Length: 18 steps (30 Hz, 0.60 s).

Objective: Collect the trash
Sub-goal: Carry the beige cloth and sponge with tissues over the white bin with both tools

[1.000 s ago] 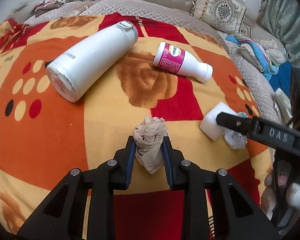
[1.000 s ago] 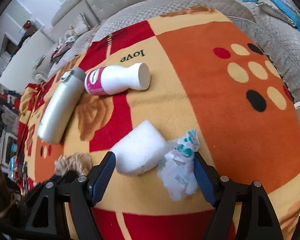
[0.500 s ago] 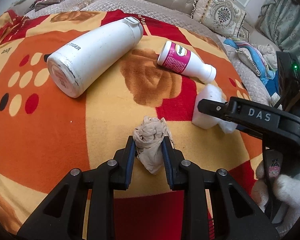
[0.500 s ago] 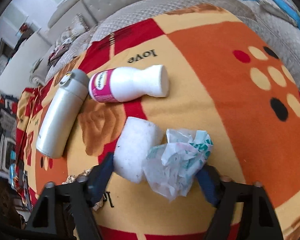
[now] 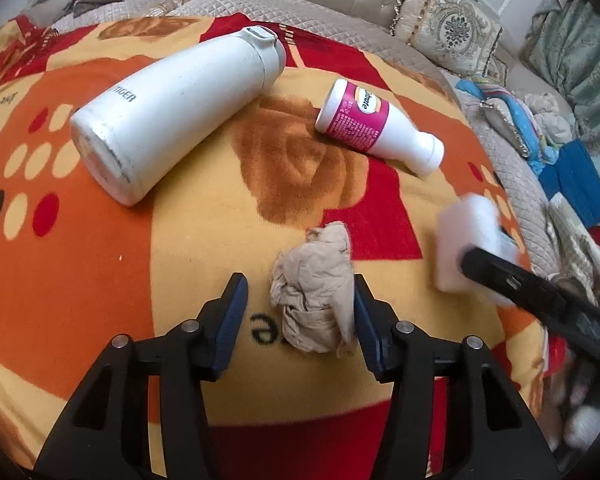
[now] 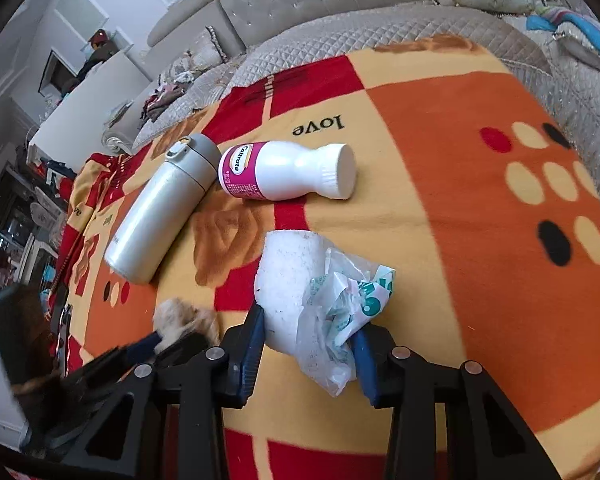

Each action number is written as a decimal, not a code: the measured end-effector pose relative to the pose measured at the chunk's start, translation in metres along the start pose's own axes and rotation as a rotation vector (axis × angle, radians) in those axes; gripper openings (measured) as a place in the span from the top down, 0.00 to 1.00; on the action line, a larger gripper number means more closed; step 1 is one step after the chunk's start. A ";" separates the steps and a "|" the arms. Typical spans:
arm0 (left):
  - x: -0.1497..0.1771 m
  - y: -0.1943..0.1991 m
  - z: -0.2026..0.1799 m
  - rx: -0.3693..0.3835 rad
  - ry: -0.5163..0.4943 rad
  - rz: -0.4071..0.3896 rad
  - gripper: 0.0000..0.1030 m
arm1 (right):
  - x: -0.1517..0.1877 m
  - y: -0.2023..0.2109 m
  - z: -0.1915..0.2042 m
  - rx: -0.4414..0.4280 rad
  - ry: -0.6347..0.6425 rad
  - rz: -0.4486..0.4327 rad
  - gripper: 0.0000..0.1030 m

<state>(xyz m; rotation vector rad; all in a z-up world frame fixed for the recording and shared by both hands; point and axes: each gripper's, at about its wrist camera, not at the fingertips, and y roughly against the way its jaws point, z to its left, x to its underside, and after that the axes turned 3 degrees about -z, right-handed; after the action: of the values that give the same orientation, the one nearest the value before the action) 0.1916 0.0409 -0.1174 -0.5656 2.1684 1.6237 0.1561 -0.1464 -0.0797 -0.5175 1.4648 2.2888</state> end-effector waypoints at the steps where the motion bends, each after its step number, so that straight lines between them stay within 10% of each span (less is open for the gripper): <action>1: -0.001 -0.001 -0.001 -0.002 0.002 -0.002 0.52 | 0.001 0.004 -0.001 0.001 0.008 -0.004 0.62; 5: -0.004 -0.005 -0.005 -0.008 0.009 -0.015 0.53 | 0.012 0.024 -0.008 0.007 0.030 -0.017 0.62; 8: -0.002 -0.006 -0.009 -0.036 -0.018 -0.018 0.74 | 0.019 0.036 -0.017 0.003 0.025 -0.025 0.62; 18: 0.015 0.026 -0.033 -0.037 -0.099 -0.057 0.78 | 0.039 0.059 -0.034 -0.012 0.019 -0.042 0.62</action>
<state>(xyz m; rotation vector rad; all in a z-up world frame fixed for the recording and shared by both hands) 0.1638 0.0143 -0.0950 -0.5410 2.0369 1.6290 0.0971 -0.1958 -0.0664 -0.5695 1.4367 2.2674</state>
